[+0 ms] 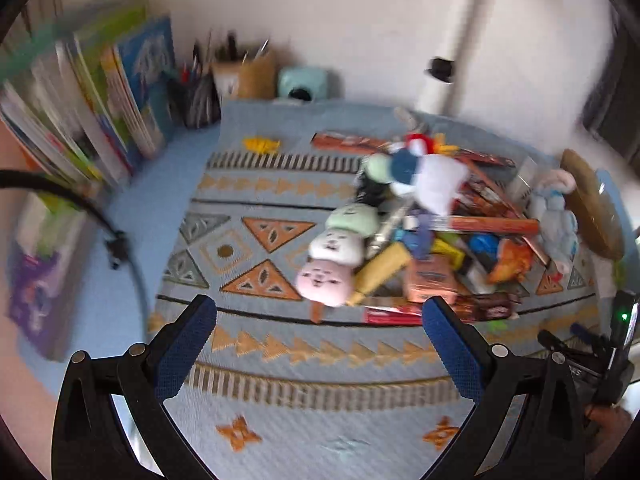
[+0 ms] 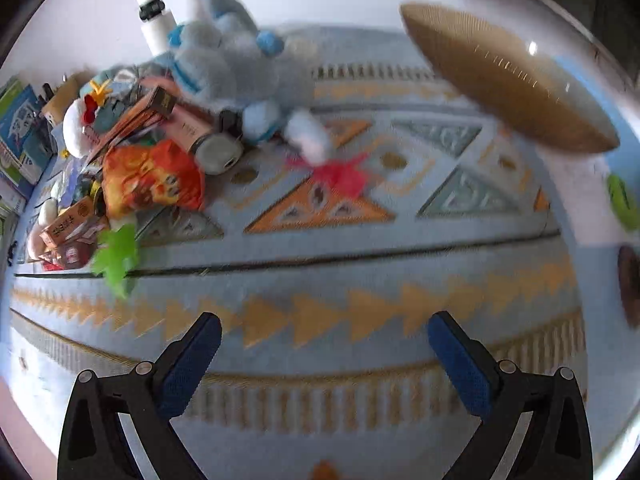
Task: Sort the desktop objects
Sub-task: 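Grasp the stacked plush face keychains with left tool while right tool grasps red snack box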
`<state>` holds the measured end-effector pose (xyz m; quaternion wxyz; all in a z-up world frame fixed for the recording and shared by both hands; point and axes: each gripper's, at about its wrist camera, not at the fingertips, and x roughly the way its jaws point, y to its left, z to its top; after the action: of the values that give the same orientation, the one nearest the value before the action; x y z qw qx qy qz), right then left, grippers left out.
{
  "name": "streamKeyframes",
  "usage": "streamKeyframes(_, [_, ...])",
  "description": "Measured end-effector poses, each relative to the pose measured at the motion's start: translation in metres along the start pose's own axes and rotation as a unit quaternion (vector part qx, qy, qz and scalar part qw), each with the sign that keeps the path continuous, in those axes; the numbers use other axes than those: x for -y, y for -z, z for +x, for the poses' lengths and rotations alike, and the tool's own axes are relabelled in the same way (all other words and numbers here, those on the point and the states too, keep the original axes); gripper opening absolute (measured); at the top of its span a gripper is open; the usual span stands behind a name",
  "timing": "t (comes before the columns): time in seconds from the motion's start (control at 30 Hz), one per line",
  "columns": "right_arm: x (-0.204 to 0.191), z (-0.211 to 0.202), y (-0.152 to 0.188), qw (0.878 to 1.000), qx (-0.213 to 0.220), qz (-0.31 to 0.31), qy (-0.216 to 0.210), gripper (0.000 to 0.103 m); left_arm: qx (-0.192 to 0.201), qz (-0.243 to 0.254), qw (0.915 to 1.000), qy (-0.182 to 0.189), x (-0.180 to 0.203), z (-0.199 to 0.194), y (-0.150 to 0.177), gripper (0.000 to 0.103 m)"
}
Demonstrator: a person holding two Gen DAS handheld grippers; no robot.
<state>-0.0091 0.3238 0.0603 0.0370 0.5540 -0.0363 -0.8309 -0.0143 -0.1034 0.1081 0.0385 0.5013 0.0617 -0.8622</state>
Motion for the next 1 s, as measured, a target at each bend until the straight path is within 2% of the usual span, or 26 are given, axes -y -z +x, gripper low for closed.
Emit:
streamKeyframes(0.07, [-0.011, -0.003, -0.002, 1.0, -0.008, -0.002, -0.022, 0.103, -0.007, -0.004, 0.9995, 0.031, -0.018, 0.021, -0.006, 0.103])
streamKeyframes(0.13, [-0.025, -0.009, -0.006, 0.999, -0.008, -0.013, -0.035, 0.102, -0.018, 0.007, 0.9981, 0.058, -0.019, 0.041, -0.015, 0.103])
streamKeyframes(0.27, [-0.055, -0.026, -0.015, 0.996, 0.017, -0.052, -0.068, 0.092, -0.04, 0.063, 0.996, 0.049, 0.001, 0.08, -0.026, 0.103])
streamKeyframes(0.33, [-0.066, -0.028, -0.026, 0.994, 0.023, -0.072, -0.081, 0.087, -0.055, 0.072, 0.9942, 0.058, 0.003, 0.097, -0.03, 0.103])
streamKeyframes(0.4, [-0.074, -0.031, -0.042, 0.991, 0.023, -0.091, -0.094, 0.084, -0.075, 0.069, 0.9914, 0.083, 0.0, 0.114, -0.032, 0.096])
streamKeyframes(0.47, [-0.088, -0.032, -0.047, 0.988, 0.023, -0.105, -0.109, 0.084, -0.089, 0.072, 0.9888, 0.096, 0.0, 0.127, -0.032, 0.084])
streamKeyframes(0.6, [-0.111, -0.025, -0.06, 0.983, 0.014, -0.125, -0.133, 0.084, -0.079, 0.094, 0.9862, 0.111, 0.009, 0.128, -0.032, 0.078])
streamKeyframes(0.7, [-0.128, -0.021, -0.068, 0.977, 0.006, -0.163, -0.14, 0.084, -0.069, 0.095, 0.9867, 0.113, 0.012, 0.126, -0.033, 0.058])
streamKeyframes(0.73, [-0.139, -0.02, -0.07, 0.972, 0.004, -0.191, -0.138, 0.084, -0.069, 0.091, 0.9857, 0.124, 0.013, 0.125, -0.033, 0.045])
streamKeyframes(0.83, [-0.163, -0.019, -0.066, 0.955, -0.006, -0.268, -0.126, 0.084, -0.066, 0.083, 0.9864, 0.126, 0.014, 0.122, -0.031, 0.045])
streamKeyframes(1.0, [-0.207, -0.002, -0.049, 0.91, -0.019, -0.404, -0.092, 0.084, -0.061, 0.059, 0.9873, 0.135, 0.003, 0.112, -0.027, 0.045])
